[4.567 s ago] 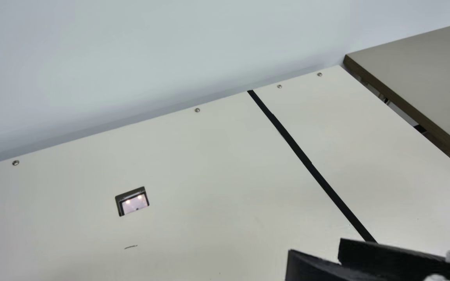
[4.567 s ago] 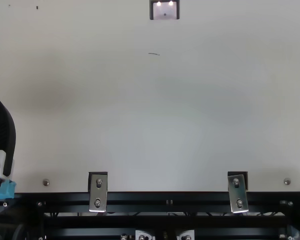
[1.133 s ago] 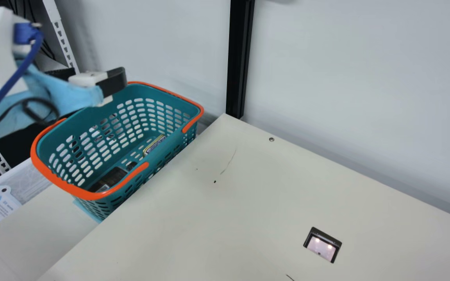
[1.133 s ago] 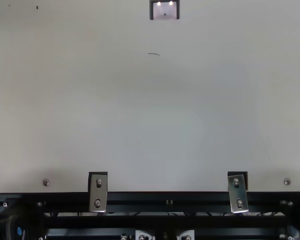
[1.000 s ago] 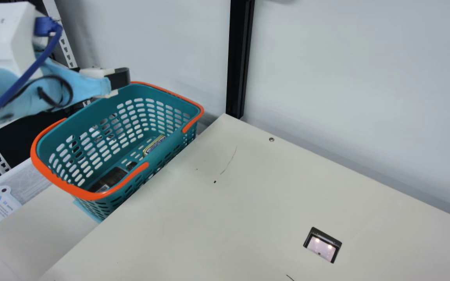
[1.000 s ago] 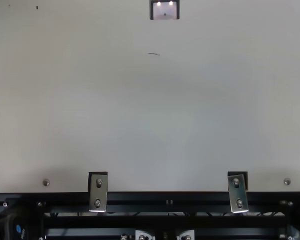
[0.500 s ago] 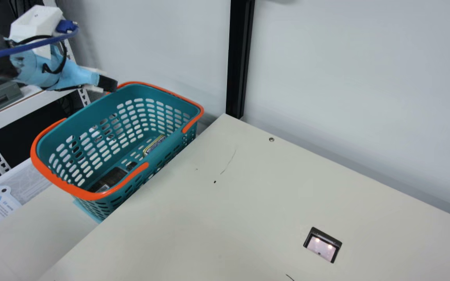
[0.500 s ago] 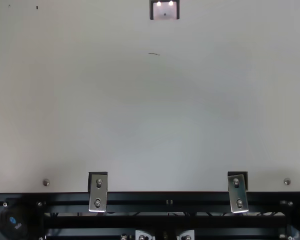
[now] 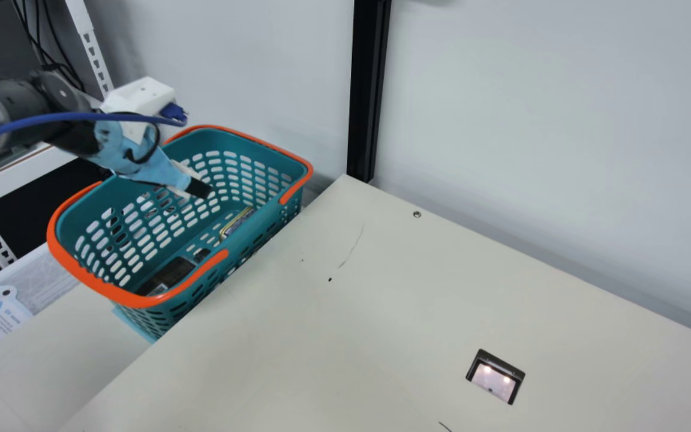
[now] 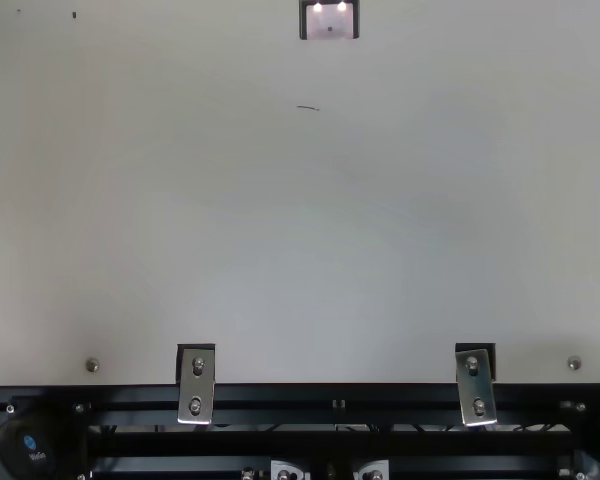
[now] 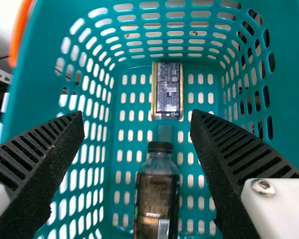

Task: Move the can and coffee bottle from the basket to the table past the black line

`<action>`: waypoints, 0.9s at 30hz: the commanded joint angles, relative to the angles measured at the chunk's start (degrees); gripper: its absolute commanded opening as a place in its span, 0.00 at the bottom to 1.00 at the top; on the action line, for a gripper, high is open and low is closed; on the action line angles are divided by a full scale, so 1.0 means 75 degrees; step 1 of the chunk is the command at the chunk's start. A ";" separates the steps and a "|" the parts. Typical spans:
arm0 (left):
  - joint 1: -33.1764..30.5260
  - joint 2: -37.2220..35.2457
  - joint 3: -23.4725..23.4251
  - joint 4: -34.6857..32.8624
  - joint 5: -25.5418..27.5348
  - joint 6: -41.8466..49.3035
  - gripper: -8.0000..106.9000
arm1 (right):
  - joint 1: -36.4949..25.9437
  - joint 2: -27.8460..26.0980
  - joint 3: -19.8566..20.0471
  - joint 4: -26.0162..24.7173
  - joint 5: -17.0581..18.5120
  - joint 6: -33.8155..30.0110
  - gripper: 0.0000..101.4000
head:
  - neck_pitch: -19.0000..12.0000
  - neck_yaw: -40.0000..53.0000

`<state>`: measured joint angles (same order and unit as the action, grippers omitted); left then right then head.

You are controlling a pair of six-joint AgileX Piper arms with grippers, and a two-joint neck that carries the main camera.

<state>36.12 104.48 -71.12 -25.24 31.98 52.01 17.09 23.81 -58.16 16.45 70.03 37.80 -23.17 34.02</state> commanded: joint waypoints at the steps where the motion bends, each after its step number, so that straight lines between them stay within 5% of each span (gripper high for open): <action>1: -0.0123 0.0251 -0.0043 -0.0037 -0.0106 -0.0006 0.85 | 0.0000 0.0000 0.0000 0.0000 0.0000 0.0000 1.00 | -0.0178 0.0117; 27: -0.0698 0.3567 -0.1387 -0.1174 -0.1223 0.0768 0.85 | 0.0000 0.0000 0.0000 0.0000 0.0000 0.0000 1.00 | -0.0178 0.0117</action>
<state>31.06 130.19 -80.98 -34.11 22.89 57.74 17.09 23.81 -58.16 16.45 70.03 37.80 -23.17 34.02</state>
